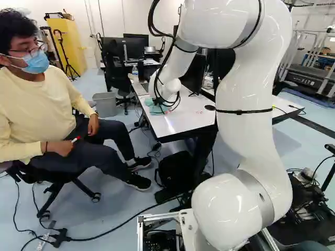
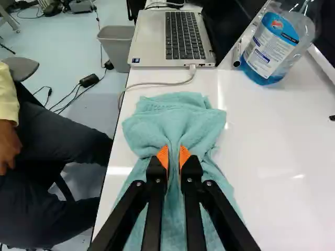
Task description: Clean the table with the green towel
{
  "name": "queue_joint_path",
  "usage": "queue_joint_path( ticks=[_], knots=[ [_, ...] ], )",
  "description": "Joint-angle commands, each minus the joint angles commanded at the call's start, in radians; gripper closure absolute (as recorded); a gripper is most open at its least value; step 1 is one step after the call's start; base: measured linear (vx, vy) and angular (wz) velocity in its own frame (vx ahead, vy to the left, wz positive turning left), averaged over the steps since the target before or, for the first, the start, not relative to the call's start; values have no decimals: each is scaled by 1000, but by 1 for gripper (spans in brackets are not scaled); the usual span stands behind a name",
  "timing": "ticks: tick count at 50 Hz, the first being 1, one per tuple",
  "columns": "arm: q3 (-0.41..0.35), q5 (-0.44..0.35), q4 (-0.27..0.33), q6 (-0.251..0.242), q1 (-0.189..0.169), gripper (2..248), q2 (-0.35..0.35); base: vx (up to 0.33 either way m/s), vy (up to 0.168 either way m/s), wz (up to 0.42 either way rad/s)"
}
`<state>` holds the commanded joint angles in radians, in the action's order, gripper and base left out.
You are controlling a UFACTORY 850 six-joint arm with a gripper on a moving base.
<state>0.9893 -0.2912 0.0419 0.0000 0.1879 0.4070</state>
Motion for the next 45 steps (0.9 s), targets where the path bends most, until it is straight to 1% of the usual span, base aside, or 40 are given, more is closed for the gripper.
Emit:
queue_joint_path(
  ticks=[28, 45],
  knots=[
    [-14, 1, 0, 0, 0, 206, -68, 0, 0, 0],
    [-19, 33, 0, 0, 0, 206, -108, 0, 0, 0]
  ],
)
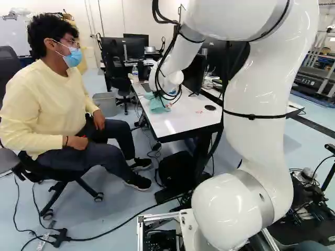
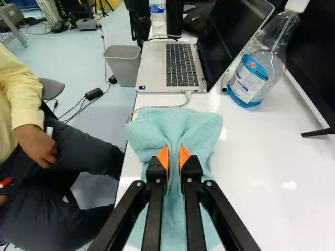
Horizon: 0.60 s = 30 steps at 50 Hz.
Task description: Clean the table with the green towel
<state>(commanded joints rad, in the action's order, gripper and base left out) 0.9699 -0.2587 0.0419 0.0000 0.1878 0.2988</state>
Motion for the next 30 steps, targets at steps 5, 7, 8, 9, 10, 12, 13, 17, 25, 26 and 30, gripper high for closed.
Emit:
queue_joint_path(
  ticks=[5, 7, 8, 9, 10, 12, 13, 17, 25, 26, 30],
  knots=[
    [-1, 16, 0, 0, 0, 206, -12, 0, 0, 0],
    [-2, 22, 0, 0, 0, 206, -16, 0, 0, 0],
    [-2, 26, 0, 0, -1, 206, -19, 0, 0, 0],
    [-3, 29, 0, 0, -1, 206, -21, 0, 0, 0],
    [-3, 32, 0, 0, -1, 206, -23, 0, 0, 0],
    [-3, 39, 0, 0, -2, 206, -28, 0, 0, 0],
    [-3, 43, 0, 0, -2, 206, -30, 0, 0, 0],
    [-3, 56, 0, 0, -4, 206, -38, 0, 0, 0],
    [-3, 83, 0, 0, -7, 206, -55, 0, 0, 0],
    [-3, 87, 0, 0, -8, 206, -57, 0, 0, 0],
    [-4, 100, 0, 0, -9, 206, -67, 0, 0, 0]
  ],
)
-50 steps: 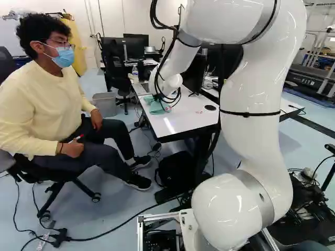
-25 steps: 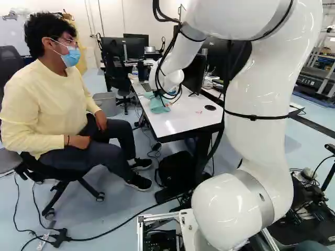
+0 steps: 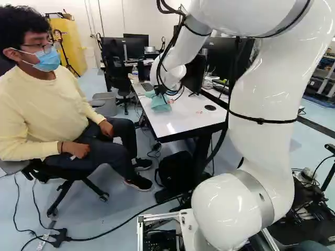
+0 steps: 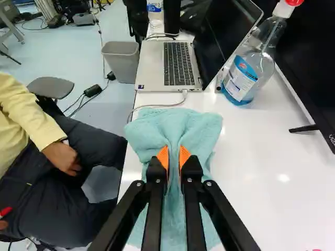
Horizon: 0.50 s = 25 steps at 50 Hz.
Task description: Clean the table with the green towel
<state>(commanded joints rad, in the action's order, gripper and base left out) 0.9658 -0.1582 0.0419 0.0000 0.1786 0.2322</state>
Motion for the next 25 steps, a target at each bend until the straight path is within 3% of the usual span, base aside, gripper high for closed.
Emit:
queue_joint_path(
  ticks=[25],
  knots=[
    [-12, 76, 0, 0, -17, 206, -66, 0, 0, 0]
  ],
)
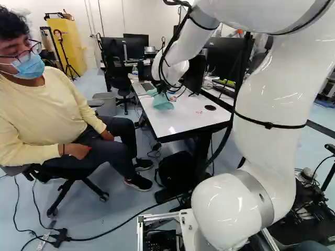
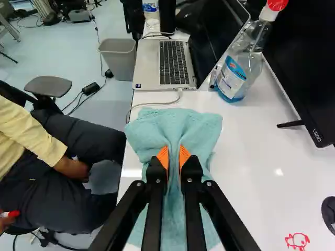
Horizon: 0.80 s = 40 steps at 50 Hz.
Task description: Clean the table with the green towel
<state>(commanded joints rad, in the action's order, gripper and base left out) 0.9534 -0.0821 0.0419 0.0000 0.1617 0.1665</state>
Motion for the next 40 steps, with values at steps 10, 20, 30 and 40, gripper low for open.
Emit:
queue_joint_path(
  ticks=[10, 20, 30, 40],
  knots=[
    [-16, 30, 0, 0, -13, 206, -26, 0, 0, 0],
    [-36, 53, 0, 0, -27, 206, -45, 0, 0, 0],
    [-56, 69, 0, 0, -40, 206, -64, 0, 0, 0],
    [-76, 84, 0, 0, -55, 206, -82, 0, 0, 0]
  ],
)
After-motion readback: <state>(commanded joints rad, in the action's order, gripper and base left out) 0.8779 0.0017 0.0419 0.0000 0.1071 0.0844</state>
